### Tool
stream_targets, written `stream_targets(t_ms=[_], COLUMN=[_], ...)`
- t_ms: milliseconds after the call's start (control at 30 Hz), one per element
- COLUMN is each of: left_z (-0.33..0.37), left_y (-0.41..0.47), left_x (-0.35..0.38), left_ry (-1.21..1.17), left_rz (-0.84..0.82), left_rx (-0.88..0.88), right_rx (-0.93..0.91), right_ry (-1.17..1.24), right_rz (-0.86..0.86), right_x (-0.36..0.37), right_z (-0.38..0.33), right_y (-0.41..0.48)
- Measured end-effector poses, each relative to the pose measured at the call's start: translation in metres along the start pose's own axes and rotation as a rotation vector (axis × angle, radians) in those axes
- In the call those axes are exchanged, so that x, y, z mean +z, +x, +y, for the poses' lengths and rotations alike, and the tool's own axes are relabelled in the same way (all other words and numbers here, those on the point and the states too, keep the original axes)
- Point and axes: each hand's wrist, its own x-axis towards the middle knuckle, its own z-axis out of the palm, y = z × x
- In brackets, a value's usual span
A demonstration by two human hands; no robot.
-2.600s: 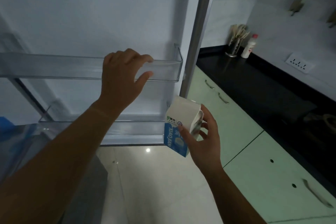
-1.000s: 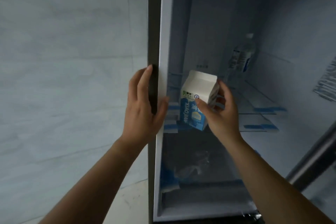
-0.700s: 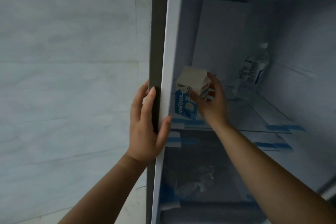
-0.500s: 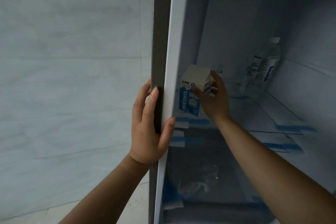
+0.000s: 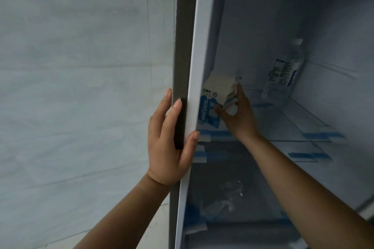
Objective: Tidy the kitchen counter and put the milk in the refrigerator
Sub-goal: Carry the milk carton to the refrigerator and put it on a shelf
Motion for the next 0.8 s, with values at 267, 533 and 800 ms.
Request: stream_targets(t_ms=[267, 533, 800], left_z=[0.009, 0.060, 0.152], left_y=[0.003, 0.005, -0.042], left_x=[-0.008, -0.030, -0.005], left_ry=[0.004, -0.065, -0.103], left_rz=[-0.080, -0.250, -0.585], left_rx=[-0.065, -0.261, -0.400], right_rx=[0.129, 0.237, 0.211], right_ry=[-0.309, -0.397, -0.751], right_rz=[-0.079, 0.058, 0.236], right_x=[-0.060, -0.161, -0.257], right_z=[-0.001, -0.018, -0.076], right_y=[-0.076, -0.173, -0.296])
